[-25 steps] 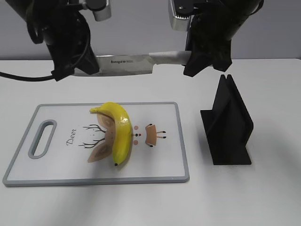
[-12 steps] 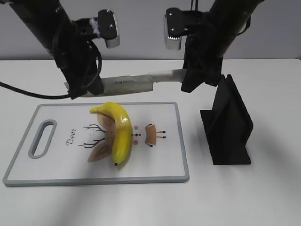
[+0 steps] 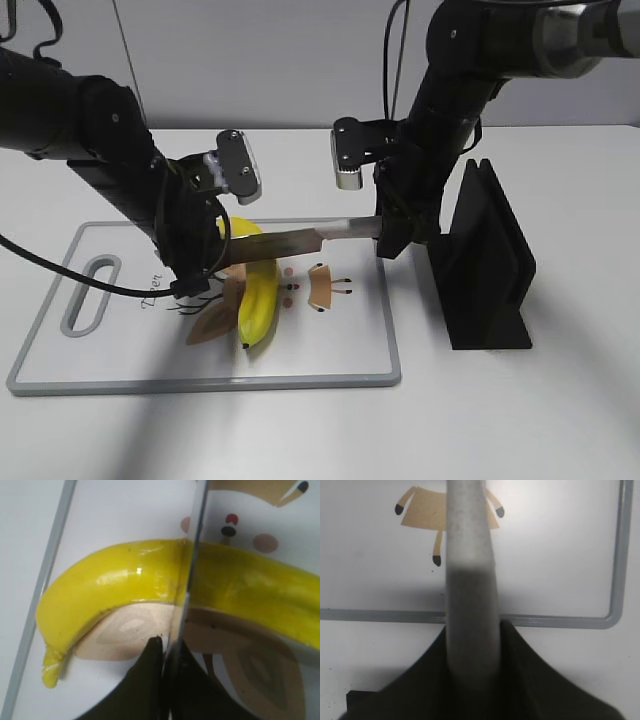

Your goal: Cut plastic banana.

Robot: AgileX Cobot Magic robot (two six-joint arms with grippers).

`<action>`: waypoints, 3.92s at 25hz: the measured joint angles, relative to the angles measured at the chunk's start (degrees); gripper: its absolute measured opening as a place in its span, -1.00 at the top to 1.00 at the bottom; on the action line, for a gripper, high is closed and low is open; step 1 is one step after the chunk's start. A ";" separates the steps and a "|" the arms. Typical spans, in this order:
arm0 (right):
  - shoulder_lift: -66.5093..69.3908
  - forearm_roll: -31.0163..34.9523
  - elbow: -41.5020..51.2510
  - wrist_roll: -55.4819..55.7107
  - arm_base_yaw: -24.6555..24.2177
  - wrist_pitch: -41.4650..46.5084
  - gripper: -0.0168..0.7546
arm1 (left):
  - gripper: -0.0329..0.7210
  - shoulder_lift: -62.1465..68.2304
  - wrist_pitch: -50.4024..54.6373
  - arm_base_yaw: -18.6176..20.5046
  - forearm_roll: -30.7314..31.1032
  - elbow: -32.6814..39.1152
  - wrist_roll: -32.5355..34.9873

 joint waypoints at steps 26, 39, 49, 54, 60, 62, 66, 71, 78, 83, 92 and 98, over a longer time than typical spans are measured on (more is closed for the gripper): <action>-12.65 0.84 0.50 0.81 0.58 1.57 0.50 | 0.91 -13.77 6.48 -0.11 6.13 -1.84 -0.70; -16.10 1.35 0.40 0.93 0.71 2.49 0.50 | 0.80 -18.72 7.67 -0.17 6.44 -1.84 0.27; -16.10 -2.06 0.46 2.83 0.25 3.30 0.54 | -0.82 -19.46 1.44 0.00 6.79 -1.84 0.21; -16.10 -2.10 0.46 5.93 0.25 3.32 0.54 | -0.86 -22.01 1.04 0.00 6.79 -1.84 0.15; -16.68 -3.83 -0.29 19.70 0.25 3.84 0.54 | -0.85 -28.52 0.94 1.77 6.79 -1.84 -12.14; -16.73 -4.95 -2.03 27.87 0.25 3.92 0.54 | -0.84 -30.30 1.89 4.08 6.79 -2.61 -20.57; -16.73 -5.64 -6.95 42.57 0.25 4.05 0.54 | -0.82 -31.10 9.82 10.89 6.79 -7.64 -34.98; -16.73 -5.64 -12.51 52.41 0.25 6.65 0.54 | -0.79 -31.15 23.93 19.48 6.81 -14.47 -50.20; -18.34 -6.21 -13.26 66.85 0.25 10.12 0.54 | -0.72 -33.43 39.16 25.43 9.80 -13.43 -54.98; -23.76 -6.60 -10.19 72.90 0.25 10.32 0.54 | -0.69 -43.80 39.87 25.70 12.14 -5.11 -55.10; -34.91 -17.66 0.63 83.33 0.25 10.34 0.54 | -0.67 -68.84 32.37 25.70 12.91 14.26 -55.12; -39.61 -19.33 9.08 87.33 0.18 9.55 0.54 | -0.67 -85.45 31.15 25.70 12.61 27.26 -55.12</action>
